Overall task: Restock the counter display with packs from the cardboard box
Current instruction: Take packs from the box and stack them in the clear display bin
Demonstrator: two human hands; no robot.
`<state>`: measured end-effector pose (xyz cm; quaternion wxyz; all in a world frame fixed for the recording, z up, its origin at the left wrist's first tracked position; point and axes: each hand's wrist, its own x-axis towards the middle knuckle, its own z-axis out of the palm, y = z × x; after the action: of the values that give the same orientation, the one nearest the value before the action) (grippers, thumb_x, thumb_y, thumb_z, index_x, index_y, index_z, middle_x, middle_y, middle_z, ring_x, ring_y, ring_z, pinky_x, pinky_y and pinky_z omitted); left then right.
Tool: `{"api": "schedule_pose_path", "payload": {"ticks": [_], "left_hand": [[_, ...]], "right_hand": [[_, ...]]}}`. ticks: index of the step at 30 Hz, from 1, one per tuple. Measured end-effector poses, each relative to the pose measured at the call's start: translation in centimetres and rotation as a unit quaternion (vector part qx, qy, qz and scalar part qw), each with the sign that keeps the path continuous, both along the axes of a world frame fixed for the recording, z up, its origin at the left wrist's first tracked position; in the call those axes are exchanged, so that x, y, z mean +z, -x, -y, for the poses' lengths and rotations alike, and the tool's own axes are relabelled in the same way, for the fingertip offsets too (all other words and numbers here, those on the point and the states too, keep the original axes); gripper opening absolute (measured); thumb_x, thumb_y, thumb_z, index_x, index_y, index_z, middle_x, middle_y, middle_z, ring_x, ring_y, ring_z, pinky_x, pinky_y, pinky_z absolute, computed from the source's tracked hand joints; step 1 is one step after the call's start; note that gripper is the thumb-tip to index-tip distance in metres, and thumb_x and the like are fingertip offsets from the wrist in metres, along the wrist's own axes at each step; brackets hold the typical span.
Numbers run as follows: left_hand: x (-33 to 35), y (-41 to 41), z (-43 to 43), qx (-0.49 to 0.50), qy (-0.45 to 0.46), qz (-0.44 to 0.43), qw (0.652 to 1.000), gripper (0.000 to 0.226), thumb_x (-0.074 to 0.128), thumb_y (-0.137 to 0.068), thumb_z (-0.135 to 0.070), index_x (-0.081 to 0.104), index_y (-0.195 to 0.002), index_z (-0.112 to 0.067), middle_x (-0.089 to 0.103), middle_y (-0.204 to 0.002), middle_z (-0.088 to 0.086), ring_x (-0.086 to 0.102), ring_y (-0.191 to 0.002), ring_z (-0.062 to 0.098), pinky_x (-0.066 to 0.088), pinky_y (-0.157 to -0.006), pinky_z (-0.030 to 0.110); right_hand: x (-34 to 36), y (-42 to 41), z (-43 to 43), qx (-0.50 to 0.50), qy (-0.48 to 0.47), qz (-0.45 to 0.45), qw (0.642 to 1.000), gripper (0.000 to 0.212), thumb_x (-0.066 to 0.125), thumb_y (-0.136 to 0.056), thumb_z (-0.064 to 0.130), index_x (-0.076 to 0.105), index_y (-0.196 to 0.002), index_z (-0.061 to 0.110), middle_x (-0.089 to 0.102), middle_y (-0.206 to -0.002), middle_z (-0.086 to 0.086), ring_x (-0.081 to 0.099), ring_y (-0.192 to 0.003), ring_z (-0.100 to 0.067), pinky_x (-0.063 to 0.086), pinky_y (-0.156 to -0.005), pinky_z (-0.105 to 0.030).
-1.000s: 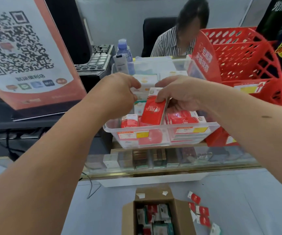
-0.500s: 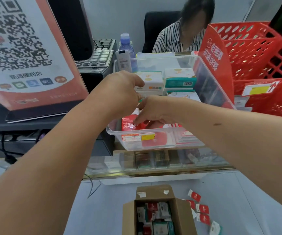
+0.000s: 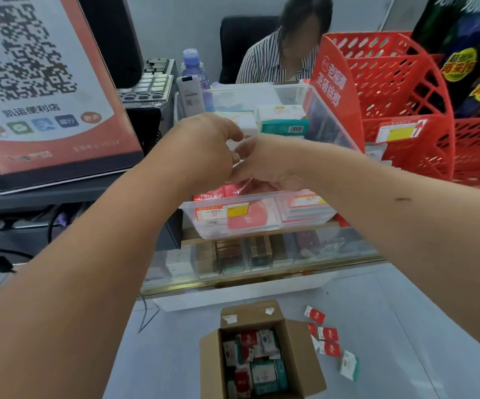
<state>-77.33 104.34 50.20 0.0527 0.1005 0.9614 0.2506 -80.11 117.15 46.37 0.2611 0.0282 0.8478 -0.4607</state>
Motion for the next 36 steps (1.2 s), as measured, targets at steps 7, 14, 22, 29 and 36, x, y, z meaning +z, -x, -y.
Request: {"api": "schedule_pose_path", "payload": {"ticks": [7, 14, 22, 29, 36], "left_hand": [[1.1, -4.8, 0.3, -0.026, -0.020, -0.046, 0.998, 0.037, 0.063, -0.092, -0.021, 0.062, -0.126, -0.034, 0.068, -0.111, -0.003, 0.064, -0.089, 0.023, 0.056, -0.085, 0.040], [-1.5, -11.7, -0.1, -0.010, 0.007, -0.039, 0.999, 0.039, 0.066, -0.090, -0.023, 0.061, -0.128, -0.030, 0.067, -0.114, -0.003, 0.063, -0.094, 0.021, 0.052, -0.090, 0.035], [-14.0, -17.0, -1.7, -0.031, 0.096, 0.058, 0.993, 0.035, 0.063, -0.092, -0.022, 0.062, -0.126, -0.027, 0.064, -0.121, 0.002, 0.058, -0.106, 0.028, 0.048, -0.086, 0.034], [-31.0, -18.4, -0.4, -0.052, 0.098, 0.161, 0.981, 0.040, 0.057, -0.095, -0.027, 0.054, -0.135, -0.033, 0.056, -0.136, -0.004, 0.050, -0.122, 0.022, 0.043, -0.099, 0.033], [-48.4, -18.8, 1.2, -0.089, 0.174, 0.230, 0.953, 0.037, 0.054, -0.094, -0.018, 0.056, -0.130, -0.027, 0.058, -0.131, 0.003, 0.053, -0.118, 0.026, 0.046, -0.098, 0.041]], "right_hand": [[3.2, -5.9, -2.2, -0.074, -0.006, -0.136, 0.988, 0.038, 0.074, -0.086, 0.015, 0.065, -0.124, 0.018, 0.071, -0.096, -0.004, 0.071, -0.086, -0.019, 0.060, -0.084, -0.038], [0.1, -14.3, -5.4, -0.046, -0.059, -0.174, 0.982, 0.033, 0.068, -0.090, 0.020, 0.066, -0.120, 0.034, 0.068, -0.103, 0.007, 0.069, -0.085, -0.014, 0.061, -0.076, -0.030], [-14.4, -20.5, -8.5, 0.061, -0.202, -0.118, 0.970, 0.040, 0.056, -0.098, 0.022, 0.056, -0.138, 0.026, 0.063, -0.127, 0.003, 0.059, -0.095, -0.009, 0.039, -0.067, -0.009], [-31.9, -23.5, -7.7, 0.124, -0.276, -0.003, 0.953, 0.040, 0.049, -0.099, 0.021, 0.053, -0.139, 0.020, 0.051, -0.144, -0.005, 0.047, -0.130, -0.024, 0.037, -0.106, -0.033], [-51.9, -24.3, -6.4, 0.153, -0.317, 0.076, 0.933, 0.028, 0.051, -0.097, 0.013, 0.061, -0.122, 0.004, 0.063, -0.123, -0.015, 0.059, -0.111, -0.031, 0.049, -0.094, -0.045]]}}
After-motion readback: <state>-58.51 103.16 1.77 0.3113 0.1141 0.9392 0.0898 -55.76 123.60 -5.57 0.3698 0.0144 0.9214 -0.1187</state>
